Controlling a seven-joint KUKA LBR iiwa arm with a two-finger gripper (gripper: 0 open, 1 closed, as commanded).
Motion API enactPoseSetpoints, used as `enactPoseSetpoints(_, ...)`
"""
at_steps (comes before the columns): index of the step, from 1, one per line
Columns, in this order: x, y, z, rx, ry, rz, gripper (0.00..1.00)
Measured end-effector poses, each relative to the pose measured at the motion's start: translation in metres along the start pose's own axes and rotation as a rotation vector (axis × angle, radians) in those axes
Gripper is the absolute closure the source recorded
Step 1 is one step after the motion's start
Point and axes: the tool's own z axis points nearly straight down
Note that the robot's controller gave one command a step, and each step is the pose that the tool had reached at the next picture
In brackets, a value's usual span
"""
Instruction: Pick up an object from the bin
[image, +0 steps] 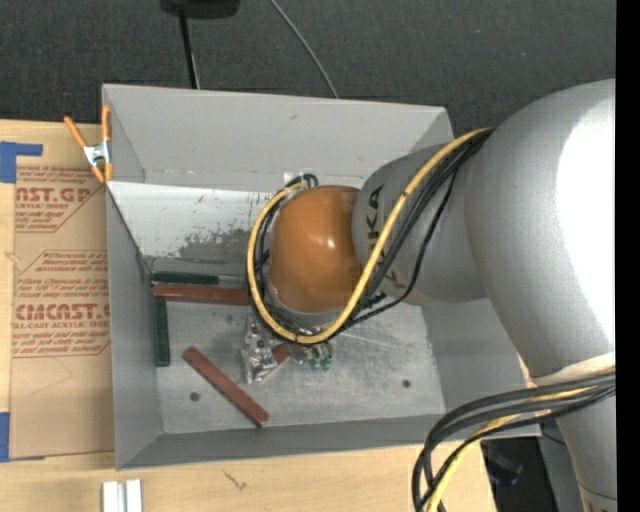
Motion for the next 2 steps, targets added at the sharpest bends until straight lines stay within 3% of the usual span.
enactPoseSetpoints(1,0.0,0.0,0.0,0.0,0.0,0.0,1.0)
enactPoseSetpoints(2,0.003,0.003,-0.04,0.001,0.009,-0.022,1.0)
